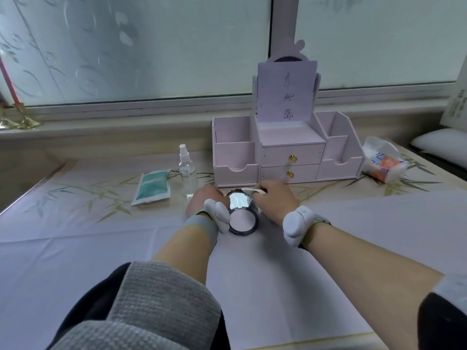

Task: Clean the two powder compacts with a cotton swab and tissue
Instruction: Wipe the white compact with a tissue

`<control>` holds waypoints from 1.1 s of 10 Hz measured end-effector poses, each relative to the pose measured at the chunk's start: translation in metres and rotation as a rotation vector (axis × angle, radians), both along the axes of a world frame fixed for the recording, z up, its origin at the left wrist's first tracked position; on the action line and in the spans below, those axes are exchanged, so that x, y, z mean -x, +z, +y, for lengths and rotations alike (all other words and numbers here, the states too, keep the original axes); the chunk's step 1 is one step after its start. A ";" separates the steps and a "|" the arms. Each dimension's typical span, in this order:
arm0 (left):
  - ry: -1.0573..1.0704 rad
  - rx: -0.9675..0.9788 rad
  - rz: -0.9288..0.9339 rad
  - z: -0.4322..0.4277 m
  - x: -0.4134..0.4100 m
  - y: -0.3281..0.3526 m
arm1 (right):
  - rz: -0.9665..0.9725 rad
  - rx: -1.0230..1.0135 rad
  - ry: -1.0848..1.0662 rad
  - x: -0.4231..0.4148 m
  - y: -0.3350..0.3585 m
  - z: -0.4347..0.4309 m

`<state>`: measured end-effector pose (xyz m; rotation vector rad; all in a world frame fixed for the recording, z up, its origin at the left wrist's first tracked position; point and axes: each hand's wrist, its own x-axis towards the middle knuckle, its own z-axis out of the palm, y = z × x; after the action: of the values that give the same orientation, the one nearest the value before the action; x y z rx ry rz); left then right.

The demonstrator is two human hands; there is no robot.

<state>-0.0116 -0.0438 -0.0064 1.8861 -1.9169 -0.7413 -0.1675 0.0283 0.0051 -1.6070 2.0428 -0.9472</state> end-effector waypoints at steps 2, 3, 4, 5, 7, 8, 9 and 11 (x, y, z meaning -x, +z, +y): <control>0.035 0.010 0.002 -0.003 0.003 -0.002 | 0.023 -0.033 0.048 -0.001 0.000 -0.003; 0.100 0.046 0.006 -0.011 0.003 -0.015 | 0.047 -0.057 0.049 -0.002 0.001 -0.003; 0.097 0.097 -0.016 0.004 0.004 -0.005 | 0.065 -0.070 0.035 -0.005 -0.003 -0.004; 0.081 0.072 -0.039 0.005 -0.001 -0.002 | 0.033 -0.062 0.017 -0.009 -0.008 -0.005; 0.032 0.018 -0.045 0.005 -0.003 0.003 | 0.031 -0.080 0.008 -0.011 -0.007 -0.006; 0.012 0.021 -0.050 0.004 0.000 0.003 | 0.021 -0.096 0.013 -0.013 -0.006 -0.004; 0.024 -0.005 0.022 -0.002 0.002 -0.004 | -0.021 -0.089 0.004 -0.014 -0.006 -0.001; 0.068 -0.067 0.360 -0.008 0.003 -0.008 | -0.072 -0.054 0.016 -0.011 -0.009 0.003</control>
<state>-0.0146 -0.0517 -0.0142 1.7058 -1.6154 -1.0532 -0.1568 0.0309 -0.0039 -1.5372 1.9868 -0.9227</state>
